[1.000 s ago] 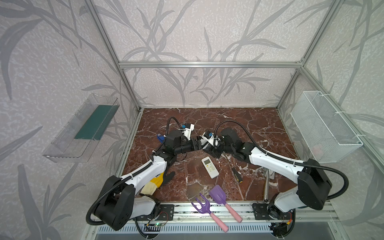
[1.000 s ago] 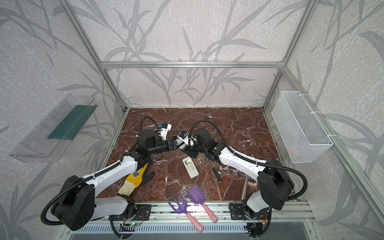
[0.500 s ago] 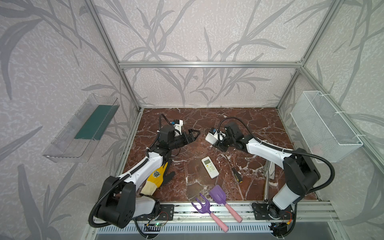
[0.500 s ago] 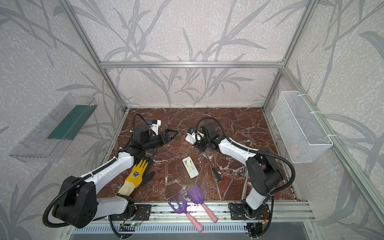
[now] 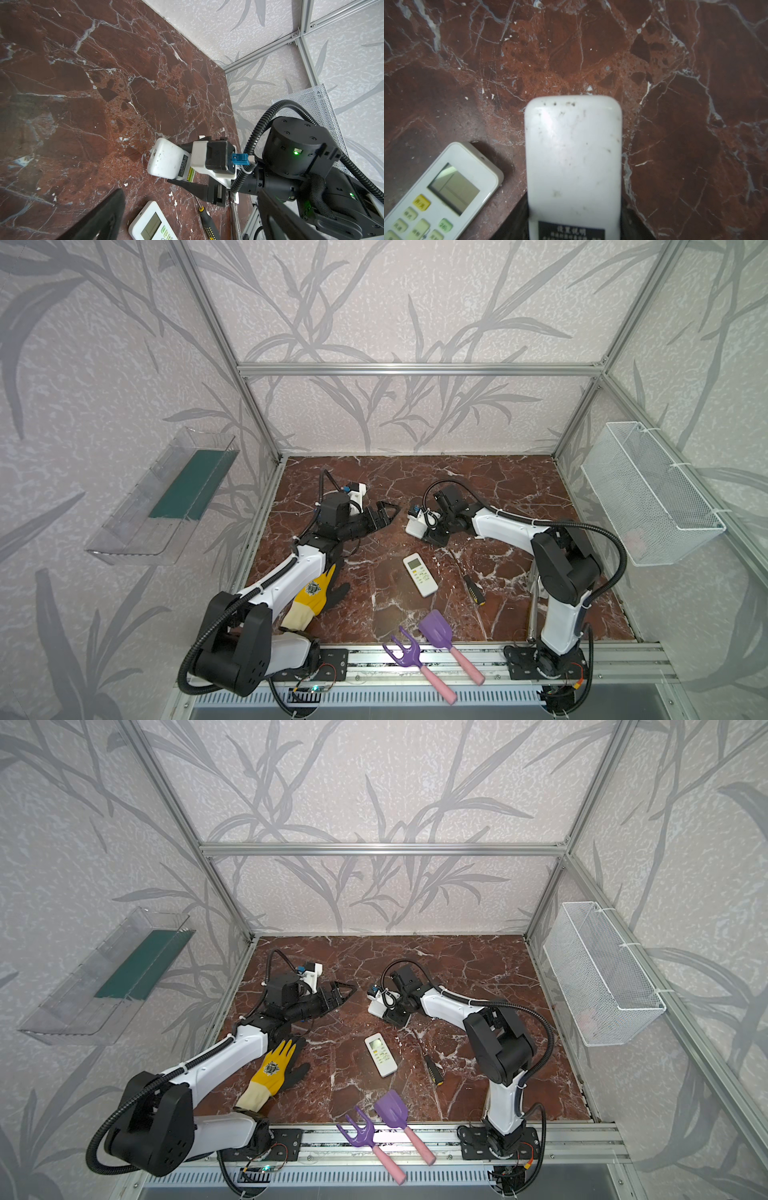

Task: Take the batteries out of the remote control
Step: 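Lower the remote onto the table batteries up with the right gripper, release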

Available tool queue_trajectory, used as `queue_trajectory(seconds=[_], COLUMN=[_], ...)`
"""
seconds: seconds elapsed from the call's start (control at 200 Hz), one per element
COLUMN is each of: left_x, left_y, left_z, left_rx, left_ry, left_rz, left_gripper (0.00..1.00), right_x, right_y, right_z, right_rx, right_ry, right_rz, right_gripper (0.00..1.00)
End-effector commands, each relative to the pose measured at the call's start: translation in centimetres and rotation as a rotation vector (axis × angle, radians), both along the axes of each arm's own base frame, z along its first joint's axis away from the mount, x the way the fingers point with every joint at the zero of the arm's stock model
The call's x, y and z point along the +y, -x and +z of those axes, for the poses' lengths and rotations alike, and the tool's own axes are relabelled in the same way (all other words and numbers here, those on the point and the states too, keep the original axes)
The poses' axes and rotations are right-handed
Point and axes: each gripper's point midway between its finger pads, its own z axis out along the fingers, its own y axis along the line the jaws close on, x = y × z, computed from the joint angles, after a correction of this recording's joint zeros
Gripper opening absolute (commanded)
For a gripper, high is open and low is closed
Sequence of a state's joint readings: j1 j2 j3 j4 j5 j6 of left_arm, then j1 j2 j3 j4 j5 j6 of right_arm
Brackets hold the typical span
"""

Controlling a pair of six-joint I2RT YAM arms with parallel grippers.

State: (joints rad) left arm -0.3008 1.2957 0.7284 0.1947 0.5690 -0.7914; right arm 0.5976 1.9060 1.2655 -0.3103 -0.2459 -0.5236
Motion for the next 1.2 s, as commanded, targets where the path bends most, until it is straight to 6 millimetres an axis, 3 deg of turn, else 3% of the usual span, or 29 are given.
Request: queue_trajectory(seconds=[0.0, 0.56, 0.825, 1.195], left_x=[0.3, 0.5, 0.5, 0.4], left_y=[-0.1, -0.2, -0.3, -0.3], left_z=[-0.6, -0.7, -1.0, -0.9], left_rx=[-0.007, -0.003, 0.003, 0.002], left_ry=[-0.012, -0.014, -0.015, 0.006], left_rz=[0.007, 0.015, 0.018, 0.016], left_gripper=[0.99, 0.99, 0.99, 0.99], right_x=[0.9, 0.8, 0.7, -0.8], right_y=[0.4, 0.5, -1.1, -2.1], right_z=[0.0, -2.8, -3.2, -4.4], right_rx=[0.040, 0.167, 0.227, 0.316], right_ry=[-0.003, 0.140, 0.147, 0.077], right_rz=[0.050, 0.131, -0.081, -0.560], right_gripper=[0.42, 0.50, 0.52, 0.54])
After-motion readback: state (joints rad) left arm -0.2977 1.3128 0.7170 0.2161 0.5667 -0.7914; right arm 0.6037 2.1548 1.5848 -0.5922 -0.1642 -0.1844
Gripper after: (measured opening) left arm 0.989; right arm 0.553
